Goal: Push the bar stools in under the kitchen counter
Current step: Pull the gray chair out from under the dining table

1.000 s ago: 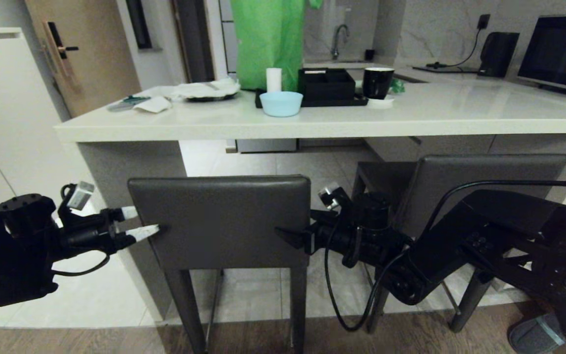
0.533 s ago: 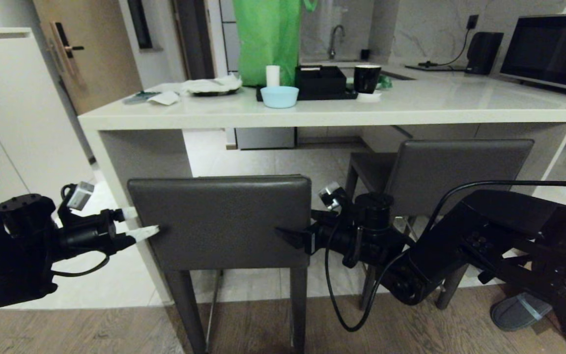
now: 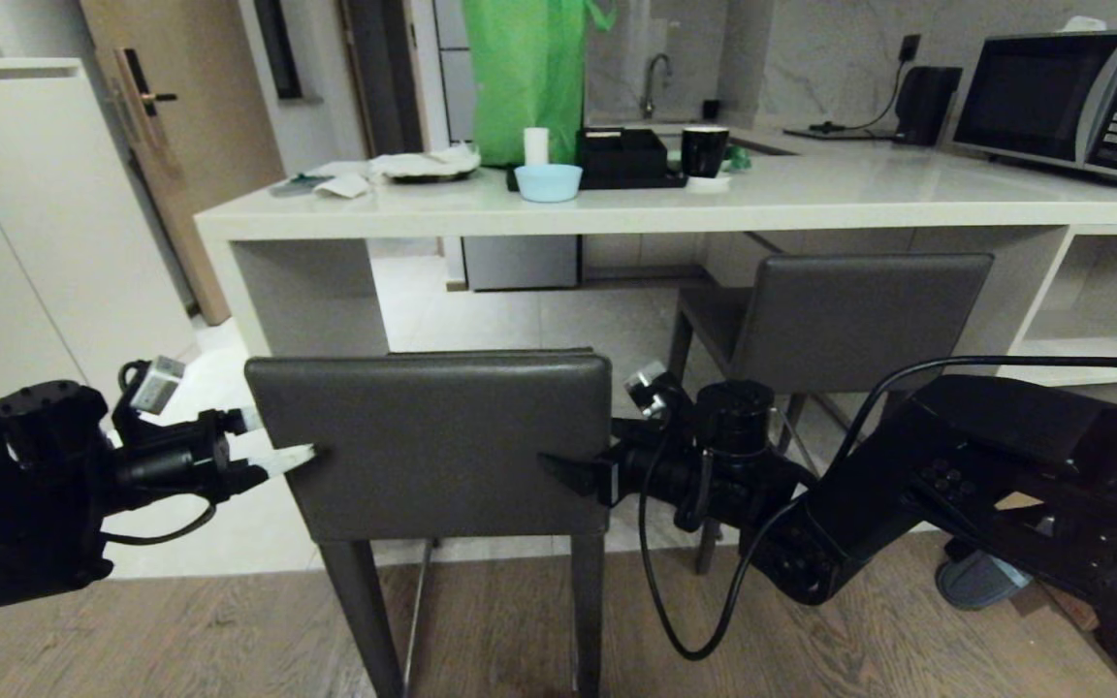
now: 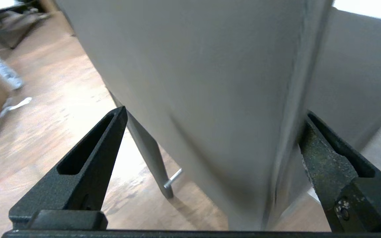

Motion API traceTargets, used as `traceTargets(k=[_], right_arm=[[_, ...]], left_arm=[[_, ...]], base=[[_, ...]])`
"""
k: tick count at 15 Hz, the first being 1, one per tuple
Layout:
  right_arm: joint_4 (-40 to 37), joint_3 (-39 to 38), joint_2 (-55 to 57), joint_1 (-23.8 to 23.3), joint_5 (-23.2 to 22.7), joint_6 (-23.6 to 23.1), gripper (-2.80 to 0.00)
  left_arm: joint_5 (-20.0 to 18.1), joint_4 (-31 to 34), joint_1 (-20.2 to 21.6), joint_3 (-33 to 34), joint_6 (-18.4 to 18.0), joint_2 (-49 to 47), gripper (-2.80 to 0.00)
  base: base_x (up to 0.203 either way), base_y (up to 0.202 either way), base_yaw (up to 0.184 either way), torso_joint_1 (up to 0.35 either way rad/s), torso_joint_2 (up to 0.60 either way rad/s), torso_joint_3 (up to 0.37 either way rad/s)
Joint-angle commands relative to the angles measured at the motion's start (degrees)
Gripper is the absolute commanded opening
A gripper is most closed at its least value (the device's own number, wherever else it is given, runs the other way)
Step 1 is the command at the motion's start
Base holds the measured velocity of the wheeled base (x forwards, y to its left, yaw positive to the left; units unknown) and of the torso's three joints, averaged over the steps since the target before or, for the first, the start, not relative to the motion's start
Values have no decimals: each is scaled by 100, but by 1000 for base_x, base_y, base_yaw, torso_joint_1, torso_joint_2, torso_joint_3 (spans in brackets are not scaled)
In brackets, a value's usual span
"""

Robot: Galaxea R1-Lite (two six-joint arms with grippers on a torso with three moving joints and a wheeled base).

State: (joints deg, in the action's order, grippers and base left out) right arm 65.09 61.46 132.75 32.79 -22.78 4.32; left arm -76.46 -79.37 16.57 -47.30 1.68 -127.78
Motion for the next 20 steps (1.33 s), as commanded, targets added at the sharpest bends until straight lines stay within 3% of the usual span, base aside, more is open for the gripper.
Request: traceTargets(k=[1,6,12,14,17,18,19,20], right_arm=[[48,-3,-30,-10,68,-10,0],[33,-69,-176,-1,88,-1,0],[3,-763,-680,-360,540,-29,0],[4,-1070,-1048,-558,657,-35,0],[-52,-1567,-1869,-731,970,-46,0],[-244,-1665,-2222,-770,1167,-49,0],[-593,-1705,-2565,-815,1641,-51,0],[-847,-1718,-2792,-881,2410,-56,0]], left_arm=[[-12,-354,13,99,46,-62,0],[12,-829,59,366,681,-57,0],[386,-830,688,413,772,-111,0],[778,-830,835,480,772,-22,0],[1053,-830,893,936,848,612,0],[1349,-830,859,1134,908,914,0],[1884,-827,795,1292,952,1225,0],[2504,-728,705,1395,969,1570,0]], base=[[0,0,0,0,0,0],[0,0,0,0,0,0],[0,0,0,0,0,0],[0,0,0,0,0,0],[0,0,0,0,0,0],[0,0,0,0,0,0],[0,0,0,0,0,0],[0,0,0,0,0,0]])
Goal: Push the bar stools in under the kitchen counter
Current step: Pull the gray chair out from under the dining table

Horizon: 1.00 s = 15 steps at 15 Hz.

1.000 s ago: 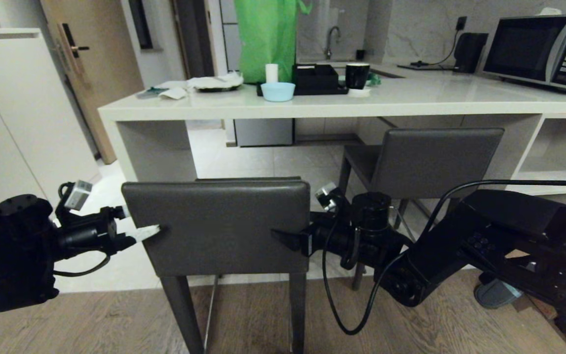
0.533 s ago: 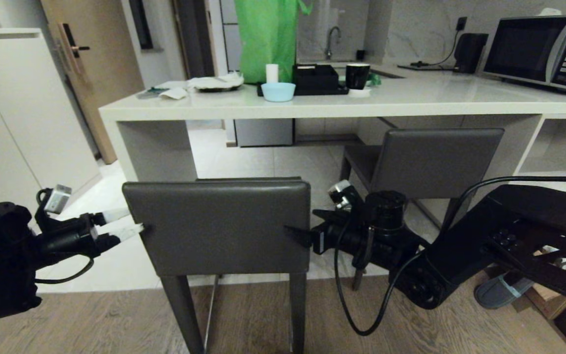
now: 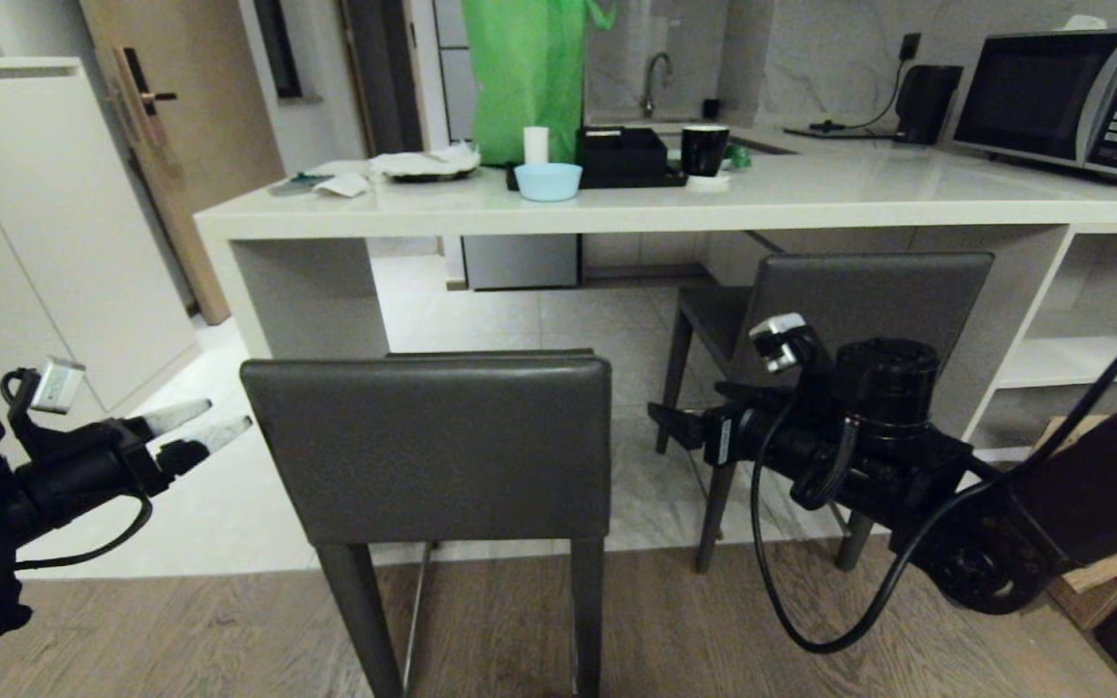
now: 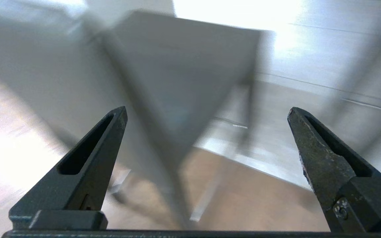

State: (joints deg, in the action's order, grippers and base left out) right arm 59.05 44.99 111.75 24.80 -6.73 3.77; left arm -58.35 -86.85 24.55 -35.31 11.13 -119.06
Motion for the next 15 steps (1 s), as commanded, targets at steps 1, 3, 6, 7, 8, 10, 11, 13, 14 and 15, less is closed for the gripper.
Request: traceTargets(k=[1,3,6,7,8,10,11,13,14,15], right_arm=[[-386,-120,-988,-143,1543,-47,0],[-540,-487,-1703,-258,2104,-243,0],[-1139,-824,-2966,-538,2342,-466,0],[-1379,-987,-3376,-658,2467,-507,0],[-1560,-1224,-3796,-834,2625,-556,0],[-1810,-1701,-4614,-1323,2791,-637,0],[-1956,-1947,-5044,-1565,2829,-694,0],[-2310,-2274,-5886,-1912,2868,-811,0],[-2586,-2332,-6300,-2064,2878,-848,0],[-2947,-2335,-6702,-2209,2882,-875,0]], left_arm=[[1619,297,-242,272,31,1127,0],[3404,1088,-668,342,29,2026,0],[4458,2105,-1111,519,-53,3267,0],[4563,2349,-1230,692,-204,3623,0],[4634,2505,-1364,874,-438,3935,0],[4710,2661,-1566,1163,-920,4491,0],[4740,2705,-1601,1339,-1101,4779,0],[4773,2849,-1610,1614,-1241,5441,0],[4788,3113,-1600,1664,-1274,5848,0],[4792,3507,-1595,1673,-1294,6321,0]], base=[[0,0,0,0,0,0],[0,0,0,0,0,0],[0,0,0,0,0,0],[0,0,0,0,0,0],[0,0,0,0,0,0],[0,0,0,0,0,0],[0,0,0,0,0,0],[0,0,0,0,0,0],[0,0,0,0,0,0],[0,0,0,0,0,0]])
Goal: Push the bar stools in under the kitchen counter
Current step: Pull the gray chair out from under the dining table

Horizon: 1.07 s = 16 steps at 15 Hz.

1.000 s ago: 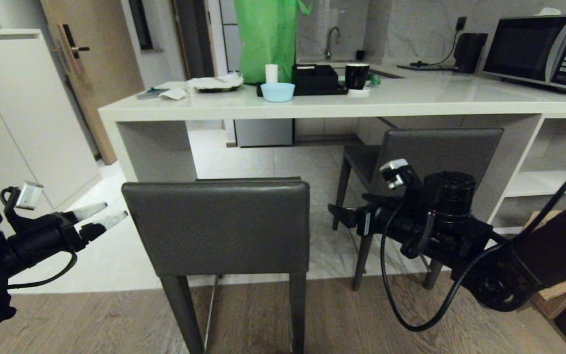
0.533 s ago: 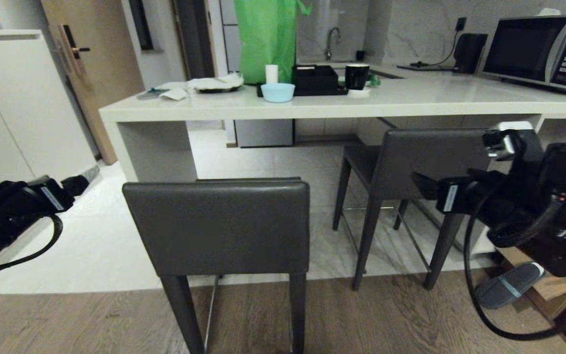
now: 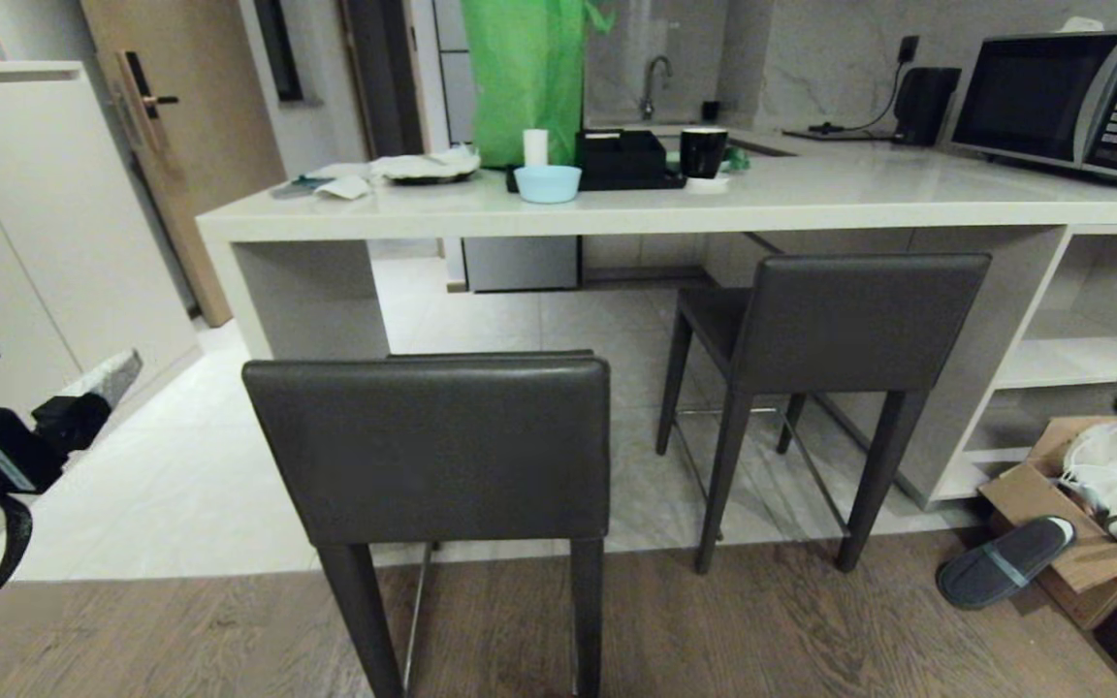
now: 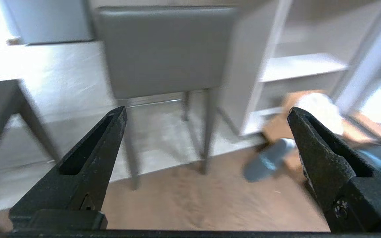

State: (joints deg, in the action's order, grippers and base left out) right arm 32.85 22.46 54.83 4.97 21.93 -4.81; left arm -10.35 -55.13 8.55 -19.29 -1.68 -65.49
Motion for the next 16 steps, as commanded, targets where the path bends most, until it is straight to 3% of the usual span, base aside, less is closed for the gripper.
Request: traceTargets(k=[1,7,8,10,11,13,14,16], right_arm=[[-681,-65,-1375,-327,18,-34,0],[-2490,-119,-3842,-460,-193,-67,0],[-2787,-241,-4410,-457,-326,-73,0],[-3210,-526,-5328,-462,-541,-150,0],[-3300,-707,-5527,-462,-593,-193,0],[-3415,-929,-5509,-462,-1381,-265,0],[-3430,-977,-5493,-466,-1568,-281,0],[-3337,-1234,-5492,-464,-1513,-286,0]], left_arm=[[-25,793,3,70,-34,1454,0],[-280,3942,-112,54,-476,4513,0],[-284,4187,-118,132,-605,4863,0],[-239,3972,-133,578,-588,5006,0],[-506,4025,-288,601,-570,4992,0],[-796,4714,-833,350,-578,5056,0],[-831,4987,-962,260,-621,5196,0],[-863,5226,-890,397,-785,5805,0]], base=[[0,0,0,0,0,0],[0,0,0,0,0,0],[0,0,0,0,0,0],[0,0,0,0,0,0],[0,0,0,0,0,0],[0,0,0,0,0,0],[0,0,0,0,0,0],[0,0,0,0,0,0]])
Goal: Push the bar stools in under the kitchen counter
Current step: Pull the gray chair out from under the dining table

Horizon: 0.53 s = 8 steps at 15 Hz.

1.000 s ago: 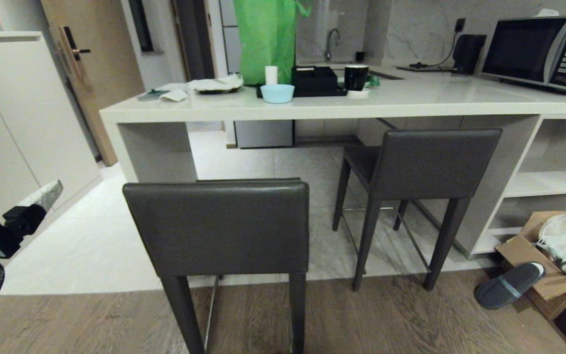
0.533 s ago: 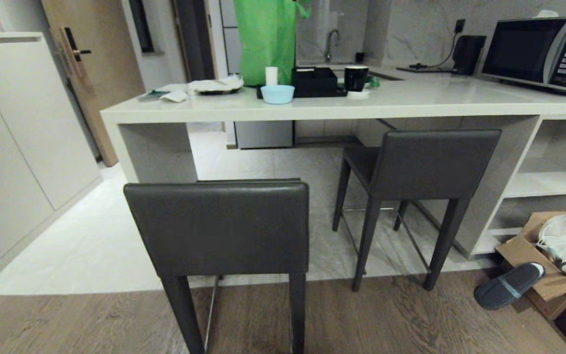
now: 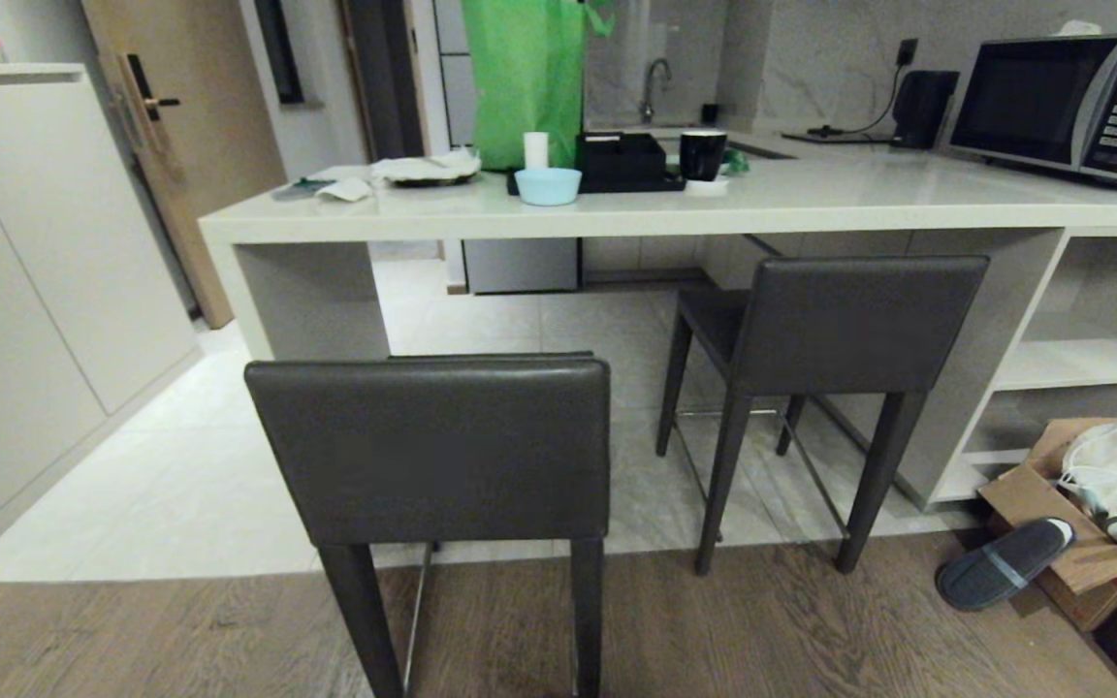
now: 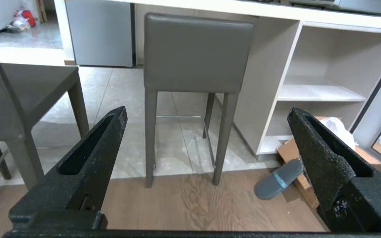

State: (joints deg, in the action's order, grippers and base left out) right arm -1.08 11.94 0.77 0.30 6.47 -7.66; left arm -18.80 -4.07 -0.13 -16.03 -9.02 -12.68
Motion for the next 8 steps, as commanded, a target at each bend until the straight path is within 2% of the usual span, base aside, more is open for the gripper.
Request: traceTargets(k=[1,3,4,5,6,7,8], right_arm=[[252,-408,-86,3,131,22,0],[764,-1085,-86,4,145,-13,0],[876,-1202,-86,5,-28,-41,0],[851,-1195,-86,2,-322,-74,0],[664,-1194,-86,4,-538,-56,0],[413,-1187,-86,5,-664,35,0],[310,-1189,-86,5,-726,80,0]], left_arm=[[-9,359,0,208,-105,965,0],[344,620,15,561,-176,1311,0],[501,643,23,889,-247,1289,0],[606,538,27,1187,-407,1275,0],[679,408,30,1305,-416,1267,0],[712,379,31,1305,-220,1262,0],[787,343,31,1312,-221,1263,0]], base=[[0,0,0,0,0,0],[0,0,0,0,0,0],[0,0,0,0,0,0],[0,0,0,0,0,0],[0,0,0,0,0,0],[0,0,0,0,0,0],[0,0,0,0,0,0]])
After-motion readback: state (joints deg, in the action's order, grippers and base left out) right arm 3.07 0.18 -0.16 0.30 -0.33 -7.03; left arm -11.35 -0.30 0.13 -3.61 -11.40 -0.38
